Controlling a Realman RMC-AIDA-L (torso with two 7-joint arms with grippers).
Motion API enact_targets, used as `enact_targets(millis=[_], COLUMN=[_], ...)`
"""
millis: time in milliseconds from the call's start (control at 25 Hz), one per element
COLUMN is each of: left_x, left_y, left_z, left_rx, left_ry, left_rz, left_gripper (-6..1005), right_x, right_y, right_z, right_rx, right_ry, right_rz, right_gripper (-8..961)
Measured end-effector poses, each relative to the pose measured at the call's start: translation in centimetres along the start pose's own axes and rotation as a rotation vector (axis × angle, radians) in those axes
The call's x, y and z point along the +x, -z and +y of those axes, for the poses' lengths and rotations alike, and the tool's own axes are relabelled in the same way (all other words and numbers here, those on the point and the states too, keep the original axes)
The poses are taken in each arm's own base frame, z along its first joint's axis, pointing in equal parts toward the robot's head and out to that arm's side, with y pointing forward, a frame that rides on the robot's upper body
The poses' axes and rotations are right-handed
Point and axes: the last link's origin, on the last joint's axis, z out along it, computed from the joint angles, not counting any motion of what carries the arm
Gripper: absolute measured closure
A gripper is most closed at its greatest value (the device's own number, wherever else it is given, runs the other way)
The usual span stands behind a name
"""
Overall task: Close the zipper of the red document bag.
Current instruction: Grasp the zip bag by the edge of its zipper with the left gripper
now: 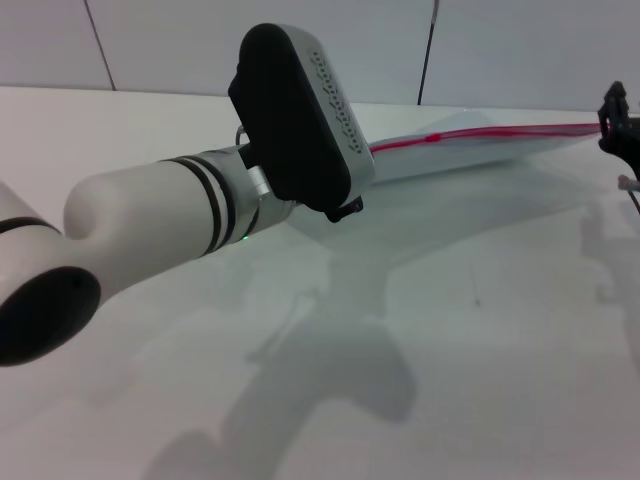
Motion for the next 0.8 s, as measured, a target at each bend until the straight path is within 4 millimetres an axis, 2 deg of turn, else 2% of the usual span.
enact_targets(millis=[160, 480, 800], left_x=[-0.3, -0.4, -0.3], left_y=[0.1, 0.2, 0.1], left_z=[-0.1, -0.2, -0.2], left_rx=[0.008, 0.011, 0.015], left_ry=[0.010, 0.007, -0.003], left_rz=[-0.003, -0.002, 0.005], left_gripper=[933, 928, 923], right_x=[-1.3, -2.6, -4.7], right_y=[0.0, -0.8, -0.5], right_z=[1.4, 4.1, 5.8], right_rx=[-0.108, -0.316, -0.414], right_ry=[0.000, 0.118, 0.178], right_rz=[0.023, 0.115, 0.150], right_gripper=[529, 528, 529])
